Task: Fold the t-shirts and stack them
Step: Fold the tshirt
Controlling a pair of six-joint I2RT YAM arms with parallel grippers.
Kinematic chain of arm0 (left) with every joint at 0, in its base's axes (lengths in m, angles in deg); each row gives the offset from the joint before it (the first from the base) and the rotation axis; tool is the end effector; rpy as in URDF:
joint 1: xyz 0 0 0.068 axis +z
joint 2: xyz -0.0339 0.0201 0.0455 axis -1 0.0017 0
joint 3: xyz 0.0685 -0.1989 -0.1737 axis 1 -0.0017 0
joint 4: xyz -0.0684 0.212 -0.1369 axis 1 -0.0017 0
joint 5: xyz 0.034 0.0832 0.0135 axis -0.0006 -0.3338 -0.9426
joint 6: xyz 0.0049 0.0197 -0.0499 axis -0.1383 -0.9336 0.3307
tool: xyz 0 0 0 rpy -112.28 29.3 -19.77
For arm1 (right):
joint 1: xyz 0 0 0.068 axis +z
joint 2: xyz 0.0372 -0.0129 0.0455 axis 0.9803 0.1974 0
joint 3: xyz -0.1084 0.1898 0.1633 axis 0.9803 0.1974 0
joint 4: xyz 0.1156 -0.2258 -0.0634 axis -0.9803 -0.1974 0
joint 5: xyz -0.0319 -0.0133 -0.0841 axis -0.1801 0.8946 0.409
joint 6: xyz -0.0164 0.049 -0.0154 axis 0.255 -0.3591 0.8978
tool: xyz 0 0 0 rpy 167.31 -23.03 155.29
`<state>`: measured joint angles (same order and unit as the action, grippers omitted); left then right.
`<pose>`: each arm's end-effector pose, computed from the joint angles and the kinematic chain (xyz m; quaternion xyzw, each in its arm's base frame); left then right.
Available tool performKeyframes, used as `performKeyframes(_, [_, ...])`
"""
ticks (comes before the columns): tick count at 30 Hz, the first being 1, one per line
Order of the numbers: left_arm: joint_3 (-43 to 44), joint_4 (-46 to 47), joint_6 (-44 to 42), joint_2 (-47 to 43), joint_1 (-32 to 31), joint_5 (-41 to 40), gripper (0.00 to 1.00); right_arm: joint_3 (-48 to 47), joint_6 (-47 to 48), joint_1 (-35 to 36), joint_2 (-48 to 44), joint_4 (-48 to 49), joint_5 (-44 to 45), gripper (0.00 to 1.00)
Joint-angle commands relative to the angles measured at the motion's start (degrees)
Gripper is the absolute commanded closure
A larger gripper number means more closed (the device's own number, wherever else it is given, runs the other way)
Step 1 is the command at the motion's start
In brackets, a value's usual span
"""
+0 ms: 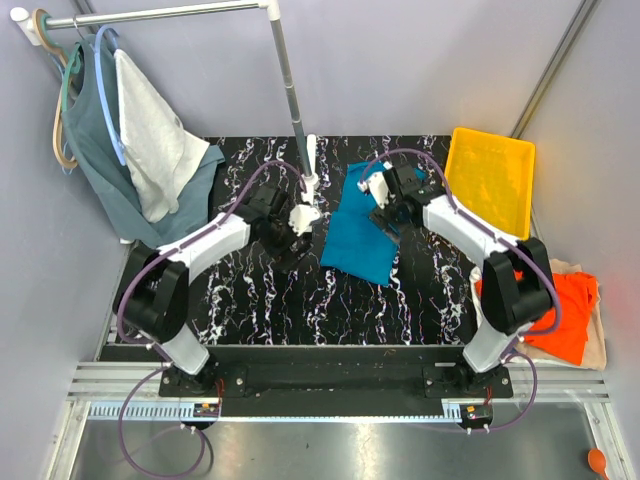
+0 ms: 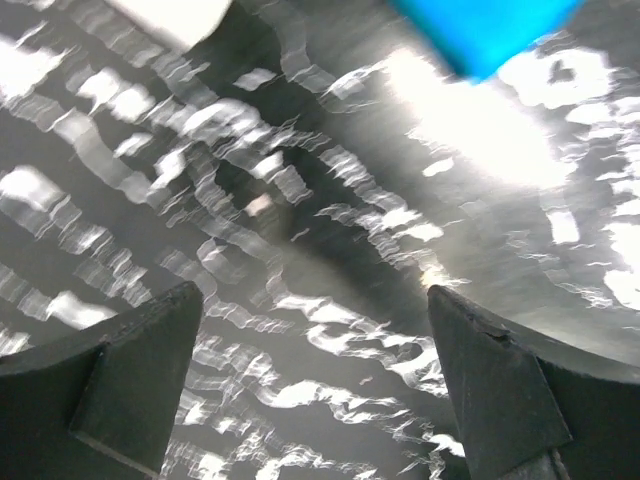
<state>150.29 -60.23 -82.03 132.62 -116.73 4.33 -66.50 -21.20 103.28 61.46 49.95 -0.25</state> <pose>0.2833 -0.1517 0.2152 0.4525 0.8527 -0.1047 0.2393 0.3380 0.1483 0.2385 -0.4043 0.8713 -0.0920 0.2625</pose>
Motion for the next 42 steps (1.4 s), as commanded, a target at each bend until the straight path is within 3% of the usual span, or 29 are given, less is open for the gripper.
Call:
performKeyframes(1, [7.68, -5.12, -0.06, 5.45, -1.47, 14.50, 0.01, 6.86, -2.41, 1.79, -6.85, -2.88, -8.74, 0.25])
performKeyframes(4, [11.64, -6.53, 0.99, 9.67, -2.00, 17.86, 0.01, 10.29, -2.94, 2.31, -8.88, -2.71, -9.89, 0.28])
performKeyframes(14, [17.98, -7.77, 2.14, 20.04, -5.77, 19.72, 0.15, 16.54, -3.91, 6.00, -12.40, -1.57, -9.80, 0.30])
performKeyframes(20, [19.92, -7.68, 2.66, 21.98, -6.13, 19.37, 0.27, 17.86, -3.91, 7.15, -12.58, -1.21, -9.10, 0.30])
performKeyframes(32, [22.73, -7.68, 2.31, 25.59, -6.22, 18.22, 0.42, 18.74, -3.99, 8.91, -11.96, -0.86, -8.66, 0.31])
performKeyframes(42, [23.35, -7.68, 1.78, 27.52, -6.22, 18.23, 0.64, 19.62, -3.73, 10.22, -10.30, 0.28, -9.80, 0.34])
